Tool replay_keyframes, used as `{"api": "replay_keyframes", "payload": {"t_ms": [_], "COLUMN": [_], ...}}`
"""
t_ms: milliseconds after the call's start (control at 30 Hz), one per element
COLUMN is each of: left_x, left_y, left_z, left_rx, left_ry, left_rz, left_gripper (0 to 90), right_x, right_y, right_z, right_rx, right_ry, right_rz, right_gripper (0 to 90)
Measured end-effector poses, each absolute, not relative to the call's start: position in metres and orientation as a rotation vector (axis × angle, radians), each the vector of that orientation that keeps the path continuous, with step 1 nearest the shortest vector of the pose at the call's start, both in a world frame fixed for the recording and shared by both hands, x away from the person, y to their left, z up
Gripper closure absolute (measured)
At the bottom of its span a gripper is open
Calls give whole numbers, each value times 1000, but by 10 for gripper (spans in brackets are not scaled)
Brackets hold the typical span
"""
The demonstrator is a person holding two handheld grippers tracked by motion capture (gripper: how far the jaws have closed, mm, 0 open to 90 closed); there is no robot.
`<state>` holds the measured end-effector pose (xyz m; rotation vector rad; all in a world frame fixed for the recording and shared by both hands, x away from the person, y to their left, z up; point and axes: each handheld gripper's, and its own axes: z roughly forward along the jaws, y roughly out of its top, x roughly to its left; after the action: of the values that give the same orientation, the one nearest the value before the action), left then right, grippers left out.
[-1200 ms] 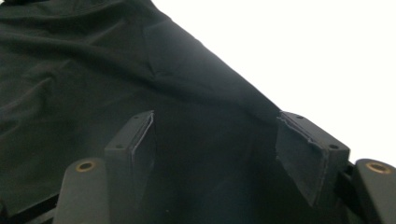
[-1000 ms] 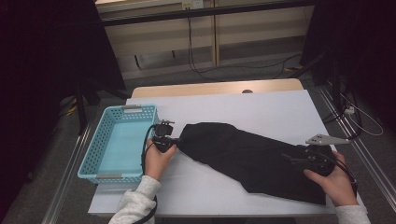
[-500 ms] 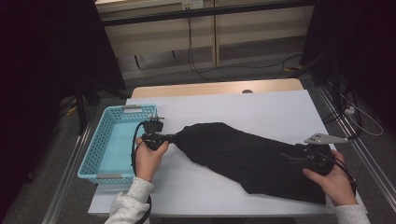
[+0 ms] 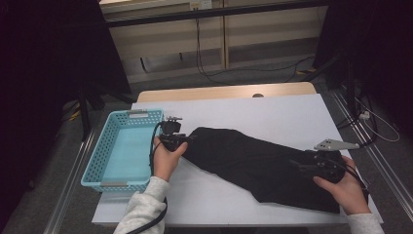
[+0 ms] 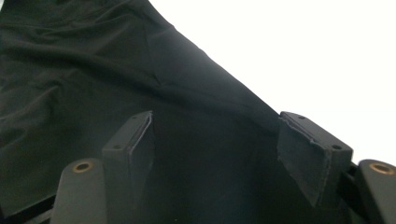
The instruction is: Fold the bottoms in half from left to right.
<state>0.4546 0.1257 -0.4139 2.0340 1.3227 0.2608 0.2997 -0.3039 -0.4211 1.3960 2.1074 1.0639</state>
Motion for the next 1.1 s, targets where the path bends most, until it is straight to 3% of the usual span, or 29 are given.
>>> {"api": "replay_keyframes", "payload": {"t_ms": [100, 167, 233, 367, 700, 900, 1100], "left_x": [463, 466, 466, 464, 465, 459, 454], "left_y": [128, 130, 133, 135, 129, 124, 123], "left_z": [-424, -429, -433, -438, -448, -449, -443], "left_rx": [2015, 2008, 2008, 2019, 2074, 2167, 2177], "left_ry": [1369, 1389, 1401, 1435, 1389, 1332, 1318], "left_rz": [261, 258, 256, 284, 301, 377, 334], "left_gripper": [348, 339, 253, 176, 71, 112, 376], "right_x": [300, 299, 299, 298, 299, 298, 298], "right_y": [-304, -304, -306, -308, -305, -305, -305], "right_z": [-421, -421, -421, -421, -421, -420, -419], "right_rx": [1390, 1391, 1394, 1397, 1379, 1374, 1372], "right_ry": [2115, 2111, 2106, 2095, 2103, 2101, 2097], "right_rz": [1063, 1068, 1069, 1069, 1074, 1068, 1071], "right_gripper": [289, 288, 284, 264, 247, 245, 245]}}
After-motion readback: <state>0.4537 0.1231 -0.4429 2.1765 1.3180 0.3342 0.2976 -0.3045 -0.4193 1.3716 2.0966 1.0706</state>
